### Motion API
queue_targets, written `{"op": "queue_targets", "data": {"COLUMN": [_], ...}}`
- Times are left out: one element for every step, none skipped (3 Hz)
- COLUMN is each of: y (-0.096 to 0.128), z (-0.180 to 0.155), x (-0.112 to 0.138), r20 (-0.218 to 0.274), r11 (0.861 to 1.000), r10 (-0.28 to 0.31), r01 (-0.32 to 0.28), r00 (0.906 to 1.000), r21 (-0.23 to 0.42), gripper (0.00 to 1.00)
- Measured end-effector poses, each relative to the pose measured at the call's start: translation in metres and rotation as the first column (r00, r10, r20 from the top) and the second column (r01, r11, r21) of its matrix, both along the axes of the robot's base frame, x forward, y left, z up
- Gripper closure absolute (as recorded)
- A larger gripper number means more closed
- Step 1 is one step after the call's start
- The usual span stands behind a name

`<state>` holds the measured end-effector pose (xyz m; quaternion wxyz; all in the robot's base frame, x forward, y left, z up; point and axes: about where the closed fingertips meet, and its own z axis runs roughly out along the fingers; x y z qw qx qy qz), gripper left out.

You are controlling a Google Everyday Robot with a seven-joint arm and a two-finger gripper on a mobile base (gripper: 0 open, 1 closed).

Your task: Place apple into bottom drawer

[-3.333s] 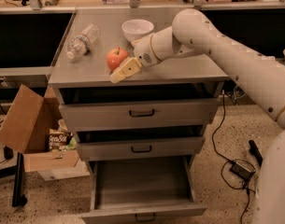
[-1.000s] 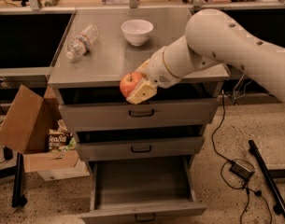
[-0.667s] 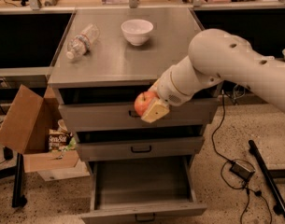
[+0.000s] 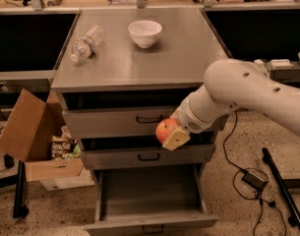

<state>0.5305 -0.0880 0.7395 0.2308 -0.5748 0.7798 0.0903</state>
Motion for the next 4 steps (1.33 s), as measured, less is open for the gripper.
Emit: {"op": "queue_targets", "data": {"y": [-0.017,-0.047,-0.065,-0.071], "z": [-0.053,-0.141,-0.219,-0.282], "x": [0.0,-0.015,-0.021,-0.021], "r20": [-0.006,-0.055,-0.088,-0.113], "r11": [0.997,0.981,0.953,0.911], "r10": [-0.072,-0.189,-0.294,-0.392], "r01": [0.072,0.191,0.3,0.403], "r00": [0.9974,0.9805,0.9517,0.913], "r21": [0.02,0.035,0.054,0.094], "gripper": [1.0,1.0,1.0,1.0]}}
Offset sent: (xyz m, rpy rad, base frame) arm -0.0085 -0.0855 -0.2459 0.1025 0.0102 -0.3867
